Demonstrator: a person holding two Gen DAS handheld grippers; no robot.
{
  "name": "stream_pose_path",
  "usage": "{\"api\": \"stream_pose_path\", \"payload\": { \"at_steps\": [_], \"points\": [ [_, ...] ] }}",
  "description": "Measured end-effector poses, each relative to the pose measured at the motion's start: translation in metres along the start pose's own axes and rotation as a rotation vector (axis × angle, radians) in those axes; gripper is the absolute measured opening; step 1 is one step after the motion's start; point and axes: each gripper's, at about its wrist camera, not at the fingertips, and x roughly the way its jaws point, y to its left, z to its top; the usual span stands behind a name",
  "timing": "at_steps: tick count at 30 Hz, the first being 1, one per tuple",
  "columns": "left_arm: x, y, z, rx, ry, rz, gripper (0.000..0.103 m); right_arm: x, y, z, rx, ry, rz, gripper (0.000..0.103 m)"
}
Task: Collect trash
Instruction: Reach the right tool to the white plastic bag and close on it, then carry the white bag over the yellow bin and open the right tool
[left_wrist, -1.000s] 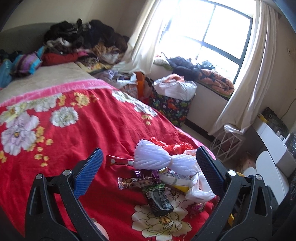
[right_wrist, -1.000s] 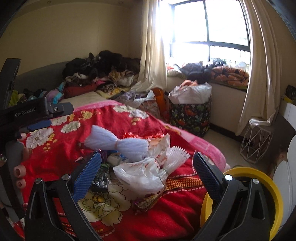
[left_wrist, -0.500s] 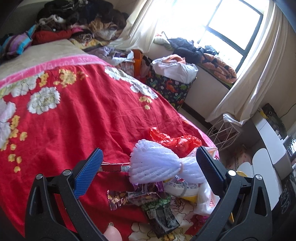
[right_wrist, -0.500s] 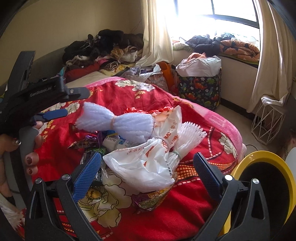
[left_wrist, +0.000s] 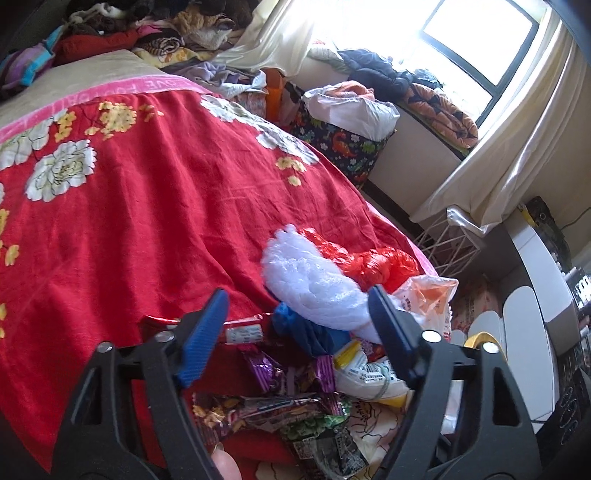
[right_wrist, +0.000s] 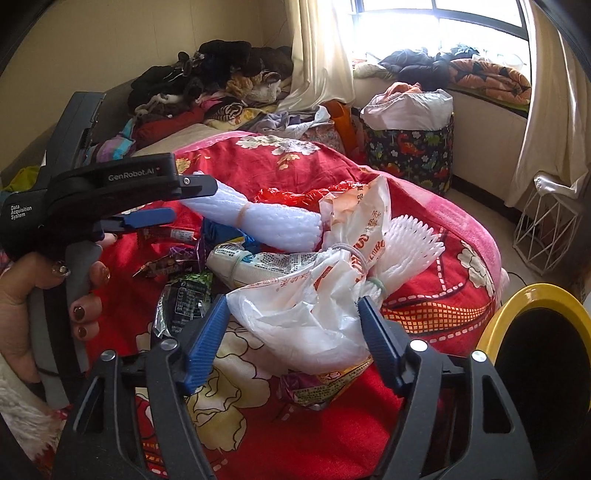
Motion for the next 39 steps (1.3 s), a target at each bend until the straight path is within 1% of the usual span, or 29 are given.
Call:
{"api": "stream_pose_path", "payload": {
  "at_steps": [2, 4, 9, 10, 11, 12, 15, 17, 18, 22, 25, 28, 32, 39],
  "points": [
    [0.001, -0.002, -0.001, 0.006, 0.005, -0.009, 0.063, 0.000, 0.000, 0.000, 0.000, -0.002, 0.007, 0.061],
    [0.002, -0.002, 0.001, 0.000, 0.008, -0.017, 0.063, -0.002, -0.001, 0.000, 0.005, -0.006, 0.008, 0.059],
    [0.003, 0.004, 0.009, -0.071, 0.004, -0.059, 0.063, -0.006, -0.006, 0.001, 0.022, -0.018, 0.008, 0.055],
    [0.003, 0.004, 0.011, -0.079, 0.003, -0.065, 0.063, -0.006, -0.007, 0.001, 0.024, -0.020, 0.007, 0.053],
    [0.004, 0.004, 0.013, -0.088, 0.005, -0.076, 0.057, -0.006, -0.008, 0.001, 0.025, -0.020, 0.008, 0.051],
    [0.004, 0.004, 0.014, -0.097, 0.010, -0.088, 0.046, -0.007, -0.009, 0.001, 0.025, -0.023, 0.007, 0.051],
    [0.005, 0.001, 0.015, -0.102, 0.019, -0.094, 0.025, -0.008, -0.010, 0.002, 0.025, -0.026, 0.005, 0.047],
    [0.000, -0.005, 0.014, -0.083, 0.002, -0.098, 0.022, -0.010, -0.010, 0.002, 0.029, -0.038, 0.007, 0.042],
    [-0.004, -0.007, 0.014, -0.079, -0.007, -0.104, 0.020, -0.012, -0.011, 0.002, 0.030, -0.046, 0.006, 0.041],
    [-0.027, -0.017, 0.016, -0.053, -0.073, -0.124, 0.017, -0.022, -0.015, 0.004, 0.047, -0.086, 0.005, 0.035],
    [-0.049, -0.025, 0.018, -0.046, -0.133, -0.145, 0.017, -0.034, -0.020, 0.007, 0.068, -0.127, 0.010, 0.035],
    [-0.065, -0.032, 0.021, -0.038, -0.170, -0.166, 0.017, -0.047, -0.026, 0.012, 0.092, -0.159, 0.009, 0.035],
    [-0.084, -0.050, 0.022, 0.004, -0.204, -0.188, 0.017, -0.067, -0.035, 0.016, 0.121, -0.204, 0.001, 0.035],
    [-0.098, -0.077, 0.018, 0.067, -0.223, -0.219, 0.017, -0.100, -0.062, 0.014, 0.163, -0.263, -0.050, 0.035]
  ]
}}
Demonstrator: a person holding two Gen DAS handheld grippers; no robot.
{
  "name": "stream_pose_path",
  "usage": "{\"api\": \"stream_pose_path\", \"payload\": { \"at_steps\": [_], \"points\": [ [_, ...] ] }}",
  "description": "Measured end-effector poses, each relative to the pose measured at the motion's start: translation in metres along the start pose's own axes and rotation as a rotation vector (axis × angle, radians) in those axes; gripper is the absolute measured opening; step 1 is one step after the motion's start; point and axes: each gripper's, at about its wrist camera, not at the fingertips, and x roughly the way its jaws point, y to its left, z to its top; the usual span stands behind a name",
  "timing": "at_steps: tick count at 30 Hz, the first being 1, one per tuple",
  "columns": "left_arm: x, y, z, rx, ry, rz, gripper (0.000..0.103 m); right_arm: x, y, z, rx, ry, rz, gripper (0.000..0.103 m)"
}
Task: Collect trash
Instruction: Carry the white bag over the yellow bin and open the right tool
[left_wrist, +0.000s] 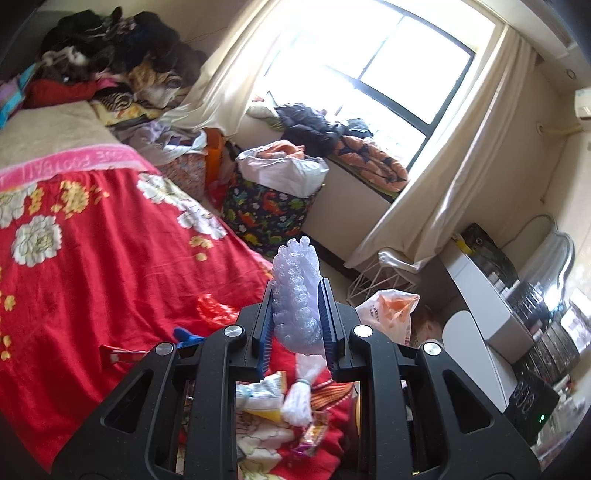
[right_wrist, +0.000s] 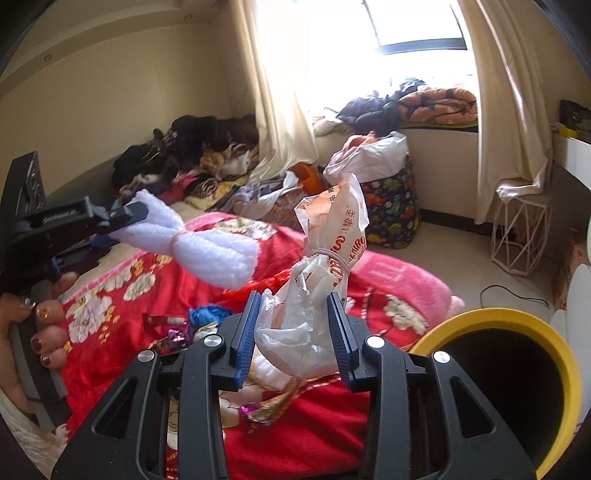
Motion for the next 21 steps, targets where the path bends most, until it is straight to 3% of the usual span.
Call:
{"api": "stream_pose_path", "payload": {
  "at_steps": [21],
  "points": [
    [0.013, -0.079, -0.042, 0.160, 0.075, -0.083, 0.017, -0.053, -0.064, -0.015, 0.099, -0.024, -0.131, 0.035]
  ]
}}
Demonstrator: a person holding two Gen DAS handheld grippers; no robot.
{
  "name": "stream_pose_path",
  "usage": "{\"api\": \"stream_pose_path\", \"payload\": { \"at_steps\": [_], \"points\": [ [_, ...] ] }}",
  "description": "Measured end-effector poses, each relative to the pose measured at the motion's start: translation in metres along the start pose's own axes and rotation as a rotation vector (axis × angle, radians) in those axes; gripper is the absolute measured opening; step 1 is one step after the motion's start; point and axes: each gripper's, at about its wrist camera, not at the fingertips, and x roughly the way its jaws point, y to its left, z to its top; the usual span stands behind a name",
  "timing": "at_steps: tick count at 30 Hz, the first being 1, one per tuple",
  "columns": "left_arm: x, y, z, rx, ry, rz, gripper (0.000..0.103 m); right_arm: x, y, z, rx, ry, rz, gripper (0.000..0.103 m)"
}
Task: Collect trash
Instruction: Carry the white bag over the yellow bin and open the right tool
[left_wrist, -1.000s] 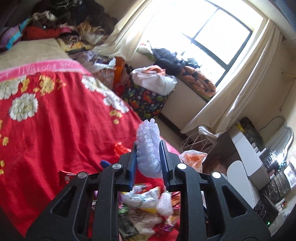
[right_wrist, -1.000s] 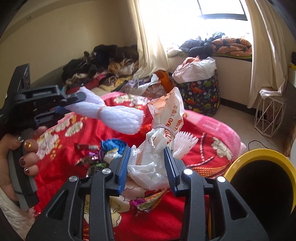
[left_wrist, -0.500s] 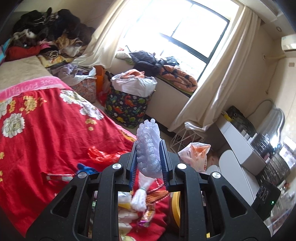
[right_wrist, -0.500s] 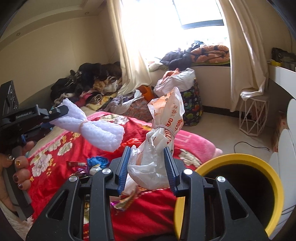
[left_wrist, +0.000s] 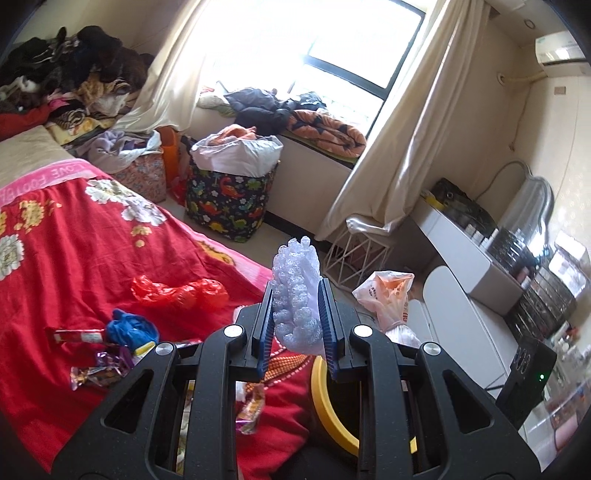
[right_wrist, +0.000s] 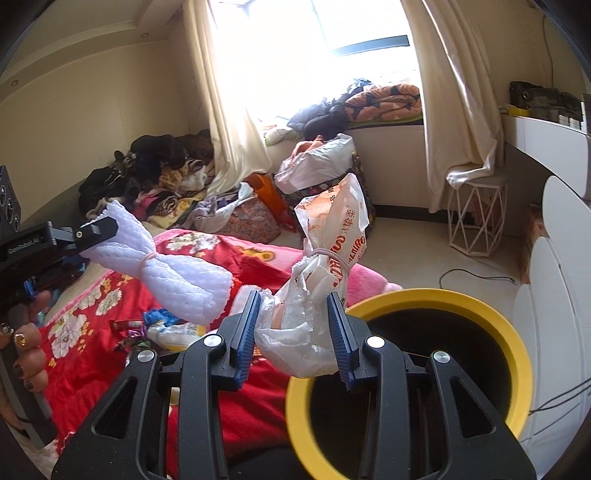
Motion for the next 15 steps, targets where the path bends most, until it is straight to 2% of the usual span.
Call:
{"api": "stream_pose_path", "payload": {
  "at_steps": [15],
  "points": [
    [0.018, -0.032, -0.016, 0.070, 0.053, -0.015, 0.017, -0.017, -0.040, -0.014, 0.051, 0.025, -0.064, 0.035]
  ]
}}
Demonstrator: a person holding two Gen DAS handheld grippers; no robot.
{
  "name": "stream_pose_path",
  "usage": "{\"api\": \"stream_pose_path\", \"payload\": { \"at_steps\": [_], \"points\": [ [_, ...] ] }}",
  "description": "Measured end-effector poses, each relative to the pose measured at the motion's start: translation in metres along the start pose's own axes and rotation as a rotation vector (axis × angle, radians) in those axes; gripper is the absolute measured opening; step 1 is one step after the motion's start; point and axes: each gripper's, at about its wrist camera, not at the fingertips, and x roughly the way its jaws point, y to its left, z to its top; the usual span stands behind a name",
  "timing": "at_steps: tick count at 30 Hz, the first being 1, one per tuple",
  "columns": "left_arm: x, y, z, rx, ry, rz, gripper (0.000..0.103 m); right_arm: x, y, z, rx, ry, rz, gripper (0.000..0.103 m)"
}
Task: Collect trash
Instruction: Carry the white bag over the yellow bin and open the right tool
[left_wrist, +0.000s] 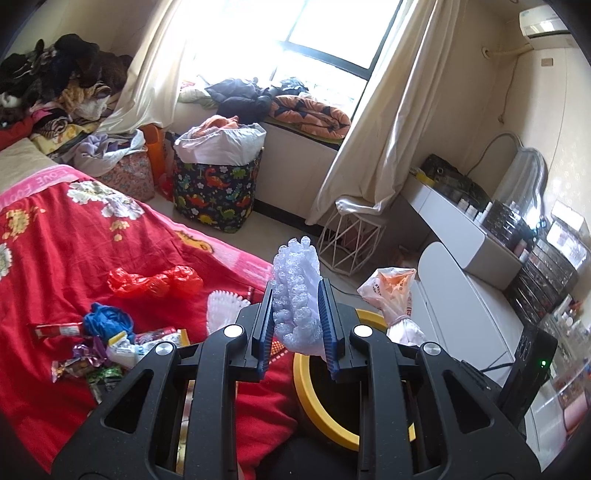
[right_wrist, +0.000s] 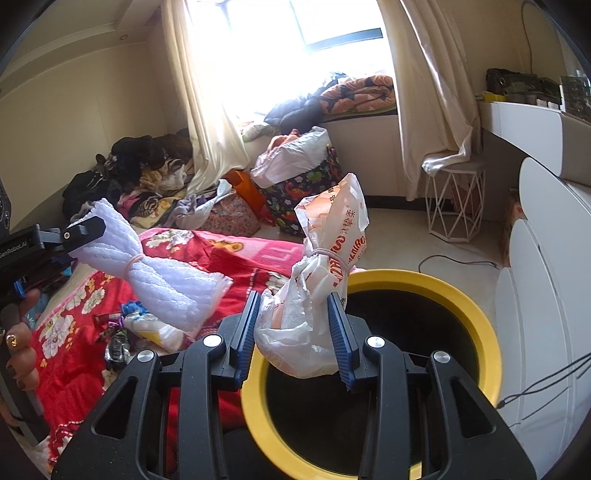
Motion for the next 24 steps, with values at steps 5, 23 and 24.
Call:
{"api": "stream_pose_path", "payload": {
  "at_steps": [5, 23, 24],
  "points": [
    [0.008, -0.010, -0.006, 0.022, 0.019, -0.003, 0.017, -0.002, -0.015, -0.004, 0.029, 0.020, -0.021, 0.035],
    [0.052, -0.046, -0.030, 0.103, 0.119, 0.010, 0.017, -0.002, -0.057, -0.025, 0.120, 0.097, -0.065, 0.039],
    [0.055, -0.048, -0.031, 0.108, 0.124, 0.010, 0.018, -0.002, -0.059, -0.025, 0.124, 0.096, -0.065, 0.040]
  ]
}}
